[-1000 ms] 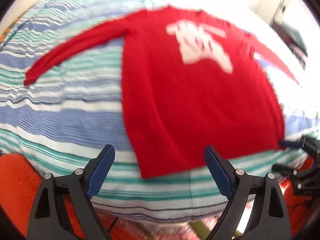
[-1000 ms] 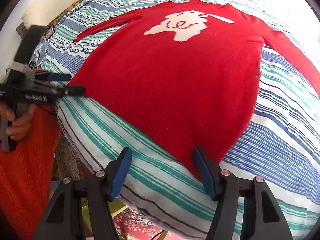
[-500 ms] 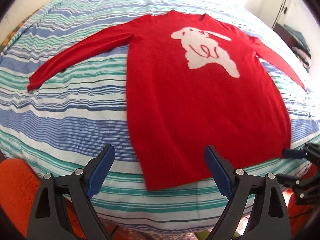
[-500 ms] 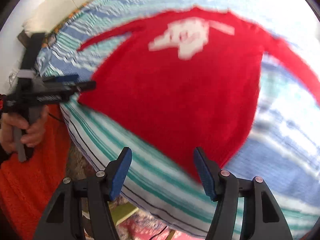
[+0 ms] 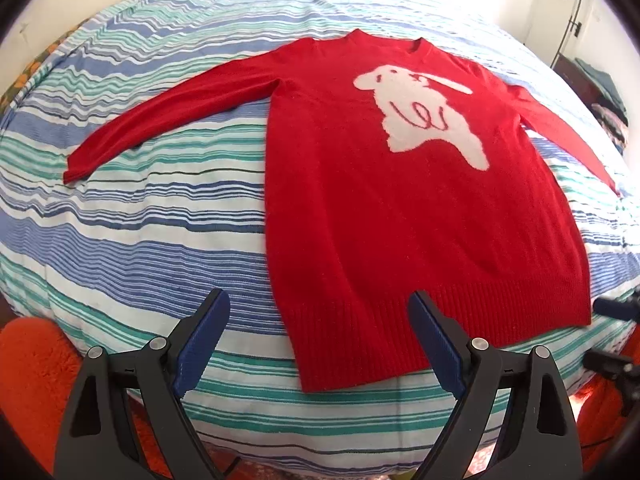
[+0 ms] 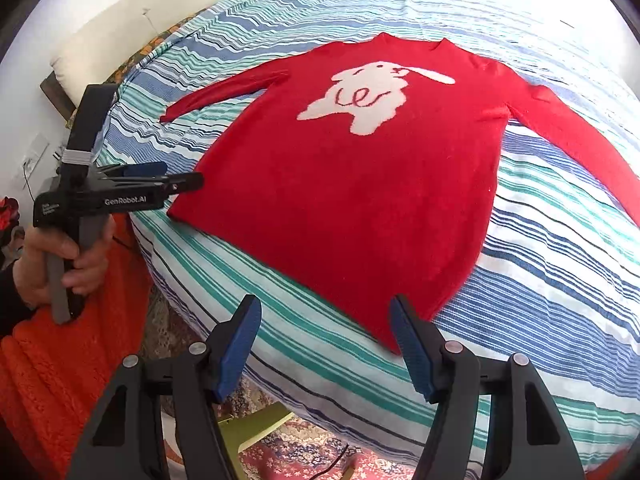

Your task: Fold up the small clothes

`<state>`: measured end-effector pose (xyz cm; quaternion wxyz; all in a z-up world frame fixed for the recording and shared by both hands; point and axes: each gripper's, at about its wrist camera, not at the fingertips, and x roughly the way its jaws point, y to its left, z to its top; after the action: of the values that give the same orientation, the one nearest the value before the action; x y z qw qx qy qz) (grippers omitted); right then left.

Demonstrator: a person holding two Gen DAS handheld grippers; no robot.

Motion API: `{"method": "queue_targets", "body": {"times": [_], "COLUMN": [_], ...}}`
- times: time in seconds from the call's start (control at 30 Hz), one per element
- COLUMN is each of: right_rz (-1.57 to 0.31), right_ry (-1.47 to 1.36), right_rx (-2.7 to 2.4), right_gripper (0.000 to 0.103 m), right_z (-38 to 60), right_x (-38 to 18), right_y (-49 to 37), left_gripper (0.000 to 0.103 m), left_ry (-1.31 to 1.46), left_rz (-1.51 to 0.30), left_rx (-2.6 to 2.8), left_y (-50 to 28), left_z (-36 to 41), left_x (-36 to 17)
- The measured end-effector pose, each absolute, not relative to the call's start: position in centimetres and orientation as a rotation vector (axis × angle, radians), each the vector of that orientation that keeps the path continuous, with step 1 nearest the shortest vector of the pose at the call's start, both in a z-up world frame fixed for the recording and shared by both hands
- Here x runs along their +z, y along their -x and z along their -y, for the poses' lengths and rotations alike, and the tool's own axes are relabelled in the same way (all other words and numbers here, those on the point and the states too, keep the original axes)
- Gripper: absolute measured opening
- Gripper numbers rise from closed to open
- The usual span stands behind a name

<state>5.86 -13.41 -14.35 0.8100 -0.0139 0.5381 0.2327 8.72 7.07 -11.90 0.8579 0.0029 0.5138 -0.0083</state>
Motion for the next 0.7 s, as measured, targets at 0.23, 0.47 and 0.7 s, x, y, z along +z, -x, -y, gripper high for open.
{"method": "queue_targets", "body": {"times": [0.23,0.47,0.7], "right_rz": [-1.199,-0.884,-0.757], "right_ry": [-0.14,-0.411,-1.01], "right_rx": [0.414,0.067,-0.156], "right_gripper": [0.067,0.067,0.067], "right_z": [18.3,36.5,52.4], "right_x": [-14.8,-8.1,-13.7], "right_y": [-6.1,-8.4,-9.4], "left_gripper": [0.092,0.092,0.092], "left_ry": [0.031,0.195,0.205], "left_rz": [-1.014,-1.063,-1.069], "left_rx": [0.06,0.164,0.218], "left_y": [-8.3,-9.2,-9.2], "left_z": [-9.1,-12.6,-13.2], "left_x": [-10.5,-11.5,-12.0]}}
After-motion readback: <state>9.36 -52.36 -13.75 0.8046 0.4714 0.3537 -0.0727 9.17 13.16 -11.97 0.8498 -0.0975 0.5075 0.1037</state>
